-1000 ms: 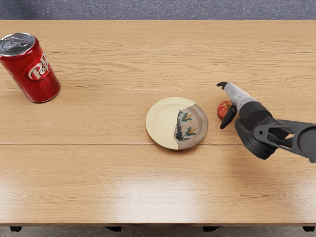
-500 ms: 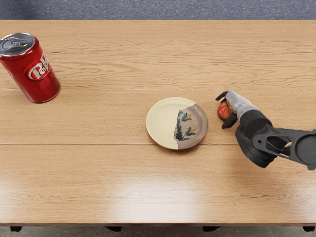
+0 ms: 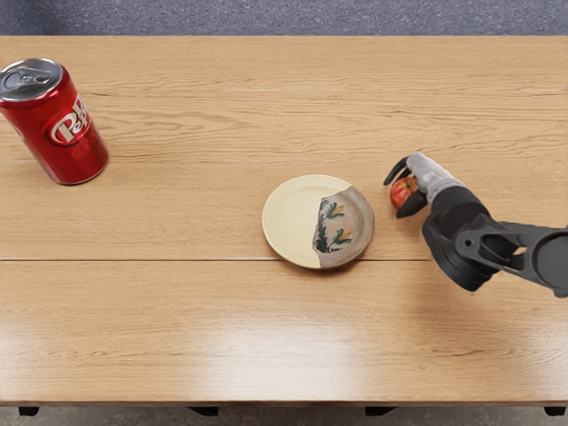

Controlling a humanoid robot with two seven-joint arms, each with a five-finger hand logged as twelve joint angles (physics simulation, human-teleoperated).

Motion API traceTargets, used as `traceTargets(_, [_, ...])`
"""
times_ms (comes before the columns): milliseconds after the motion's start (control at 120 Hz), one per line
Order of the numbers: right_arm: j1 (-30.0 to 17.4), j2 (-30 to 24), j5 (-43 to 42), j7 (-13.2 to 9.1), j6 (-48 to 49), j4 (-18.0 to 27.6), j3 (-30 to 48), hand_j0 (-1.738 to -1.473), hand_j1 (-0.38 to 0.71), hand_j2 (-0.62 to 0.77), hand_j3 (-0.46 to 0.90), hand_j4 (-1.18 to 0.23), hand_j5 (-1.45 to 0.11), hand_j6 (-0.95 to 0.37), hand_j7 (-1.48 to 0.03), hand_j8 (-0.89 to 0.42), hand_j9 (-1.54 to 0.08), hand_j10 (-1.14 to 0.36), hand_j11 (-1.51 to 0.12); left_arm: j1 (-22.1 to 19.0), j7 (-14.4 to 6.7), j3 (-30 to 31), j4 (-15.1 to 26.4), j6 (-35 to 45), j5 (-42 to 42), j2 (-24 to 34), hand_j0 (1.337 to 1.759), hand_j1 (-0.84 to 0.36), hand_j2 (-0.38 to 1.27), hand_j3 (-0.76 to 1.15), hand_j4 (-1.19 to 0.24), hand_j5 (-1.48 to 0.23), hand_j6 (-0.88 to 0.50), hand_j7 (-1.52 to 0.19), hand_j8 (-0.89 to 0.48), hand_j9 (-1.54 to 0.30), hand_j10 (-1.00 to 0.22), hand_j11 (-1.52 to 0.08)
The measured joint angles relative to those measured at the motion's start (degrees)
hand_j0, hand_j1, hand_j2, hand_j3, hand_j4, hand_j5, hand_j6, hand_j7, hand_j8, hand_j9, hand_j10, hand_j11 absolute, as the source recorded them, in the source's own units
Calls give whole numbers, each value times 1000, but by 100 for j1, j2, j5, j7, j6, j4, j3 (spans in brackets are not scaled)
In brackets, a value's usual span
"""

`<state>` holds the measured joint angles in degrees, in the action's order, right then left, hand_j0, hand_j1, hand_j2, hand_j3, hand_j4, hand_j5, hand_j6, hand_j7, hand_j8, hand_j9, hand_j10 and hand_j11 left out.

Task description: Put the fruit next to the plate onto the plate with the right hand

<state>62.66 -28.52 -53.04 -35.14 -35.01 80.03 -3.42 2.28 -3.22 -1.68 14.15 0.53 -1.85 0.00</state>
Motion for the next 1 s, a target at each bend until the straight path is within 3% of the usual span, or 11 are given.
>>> traceTargets(350, [-70,88,105,0,0,471,1368,-1650,211,62,-1,-679,-900,-483,-888,-411,-892,-527,-886,0,0,1,0,0,0,0,1658,349,0,0,0,0,0,0,0,0,0,0])
traceTargets(700, [-573,1023,164,6,1,713,1463,-1655,248,180,0,-643,-869,-508,-850,-428,-851,-541,-841,0,0,1,0,0,1,0,1658,349,0,0,0,0,0,0,0,0,0,0])
traceTargets(850, [-619,1115,141,9,-3,723,1466,-1654,252,165,0,-642,-845,-512,-838,-427,-839,-530,-838,0,-1,1,0,0,1,0,1658,349,0,0,0,0,0,0,0,0,0,0])
traceTargets(1000, [-629,1117,134,11,-2,767,1482,-1654,232,64,0,-613,-802,-510,-798,-425,-801,-526,-802,0,-1,1,0,0,1,0,1658,349,0,0,0,0,0,0,0,0,0,0])
